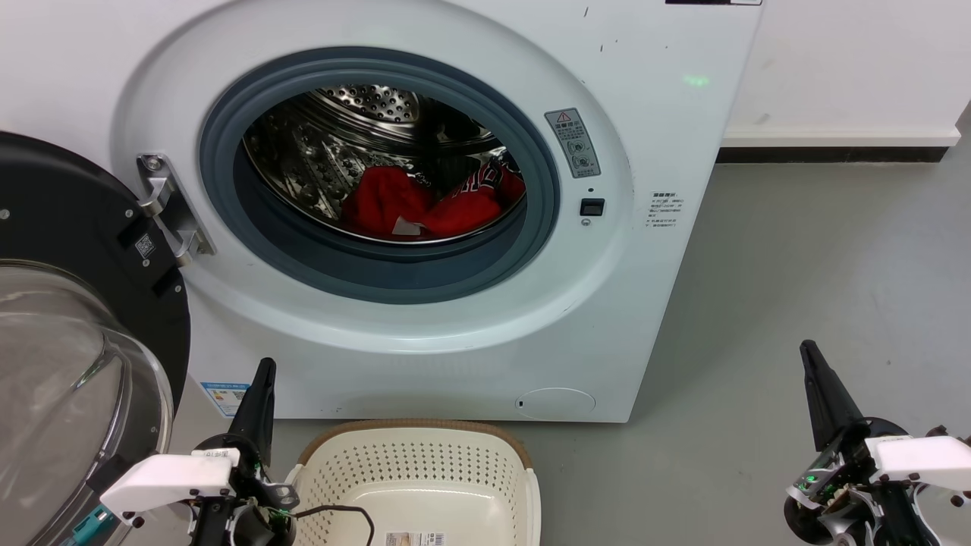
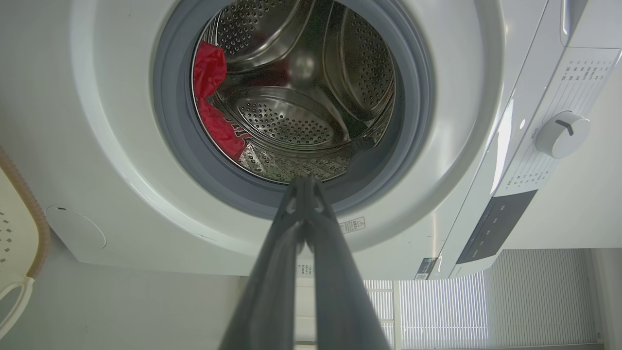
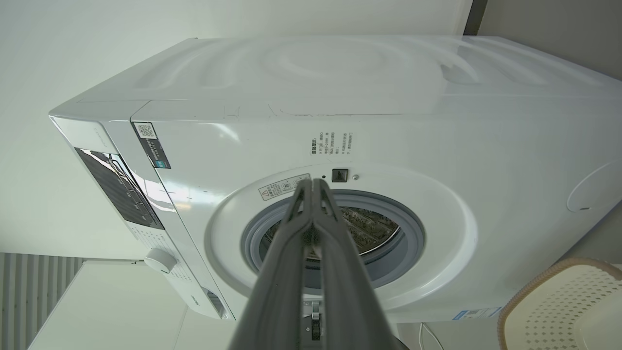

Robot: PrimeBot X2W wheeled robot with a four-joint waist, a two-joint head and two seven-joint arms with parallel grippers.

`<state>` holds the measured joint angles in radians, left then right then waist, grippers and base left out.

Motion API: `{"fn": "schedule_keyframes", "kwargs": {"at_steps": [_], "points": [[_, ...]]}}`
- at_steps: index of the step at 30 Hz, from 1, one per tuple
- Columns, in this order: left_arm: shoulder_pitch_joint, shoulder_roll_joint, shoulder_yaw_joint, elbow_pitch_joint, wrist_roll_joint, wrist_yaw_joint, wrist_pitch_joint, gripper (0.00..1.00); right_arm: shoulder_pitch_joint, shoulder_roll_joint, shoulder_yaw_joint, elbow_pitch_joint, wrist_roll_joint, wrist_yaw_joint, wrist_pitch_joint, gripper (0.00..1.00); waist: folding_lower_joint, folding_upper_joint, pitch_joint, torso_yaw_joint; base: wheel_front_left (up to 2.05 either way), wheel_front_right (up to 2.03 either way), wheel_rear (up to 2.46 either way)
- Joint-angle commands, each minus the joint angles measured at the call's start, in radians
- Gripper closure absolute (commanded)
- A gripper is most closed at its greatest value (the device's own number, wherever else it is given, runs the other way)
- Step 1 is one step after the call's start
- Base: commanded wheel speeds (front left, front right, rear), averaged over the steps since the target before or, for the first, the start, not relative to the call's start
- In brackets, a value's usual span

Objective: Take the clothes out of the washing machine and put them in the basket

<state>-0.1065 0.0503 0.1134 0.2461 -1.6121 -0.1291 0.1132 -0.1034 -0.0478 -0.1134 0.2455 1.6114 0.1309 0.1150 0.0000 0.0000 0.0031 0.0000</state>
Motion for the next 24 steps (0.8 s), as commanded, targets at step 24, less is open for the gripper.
{"fn": "schedule_keyframes", "kwargs": {"at_steps": [24], "points": [[-0.006,0.0,0.002,-0.002,-0.002,-0.004,0.005,1.0,-0.012,-0.005,0.0,0.001,0.003,0.0,0.001,1.0,0.0,0.0,0.0,0.0,0.0,0.0,0.0]]}}
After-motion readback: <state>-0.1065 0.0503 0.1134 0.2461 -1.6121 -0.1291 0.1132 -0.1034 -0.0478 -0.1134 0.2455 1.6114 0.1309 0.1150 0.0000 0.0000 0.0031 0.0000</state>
